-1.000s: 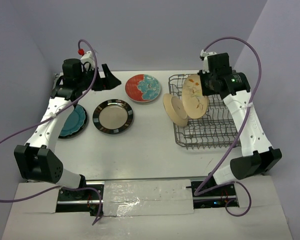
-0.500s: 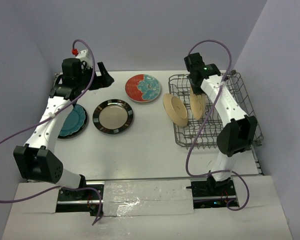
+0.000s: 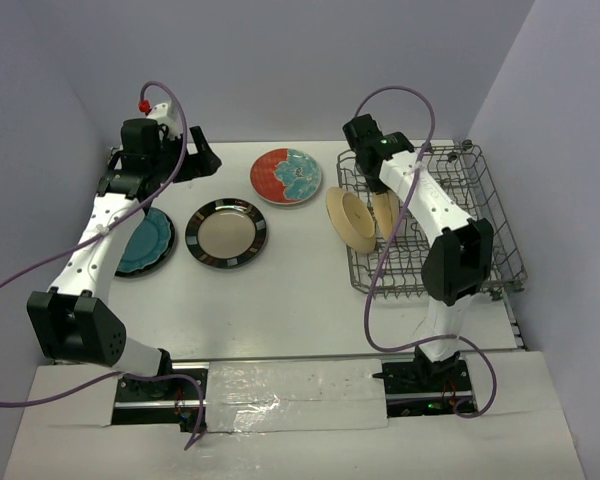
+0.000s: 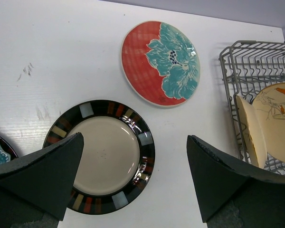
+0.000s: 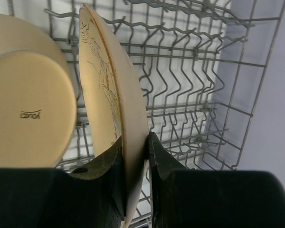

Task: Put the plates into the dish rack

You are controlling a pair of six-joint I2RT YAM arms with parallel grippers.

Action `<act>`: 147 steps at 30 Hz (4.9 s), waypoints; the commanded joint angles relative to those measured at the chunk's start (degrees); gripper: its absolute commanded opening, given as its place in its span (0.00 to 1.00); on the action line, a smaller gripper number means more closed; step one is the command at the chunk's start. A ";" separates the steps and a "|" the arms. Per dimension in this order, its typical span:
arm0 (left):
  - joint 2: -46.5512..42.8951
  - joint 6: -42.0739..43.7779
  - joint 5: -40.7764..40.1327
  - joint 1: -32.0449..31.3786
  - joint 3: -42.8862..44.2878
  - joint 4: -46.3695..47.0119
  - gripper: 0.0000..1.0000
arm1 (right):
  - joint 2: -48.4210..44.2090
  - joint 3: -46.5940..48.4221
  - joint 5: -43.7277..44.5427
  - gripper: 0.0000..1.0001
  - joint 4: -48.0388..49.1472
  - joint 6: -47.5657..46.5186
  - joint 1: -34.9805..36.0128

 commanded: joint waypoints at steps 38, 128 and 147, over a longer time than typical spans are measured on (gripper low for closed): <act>1.27 11.50 29.22 17.98 -4.63 -2.65 0.99 | 0.01 9.42 -35.69 0.76 -3.28 1.73 5.24; -11.83 95.52 -2.85 22.11 -65.27 43.22 0.70 | -8.26 1.16 -43.52 0.82 5.07 0.59 1.64; -2.16 99.83 -6.28 21.23 -63.34 50.87 0.13 | -9.40 -0.60 -45.01 0.81 5.60 0.68 1.55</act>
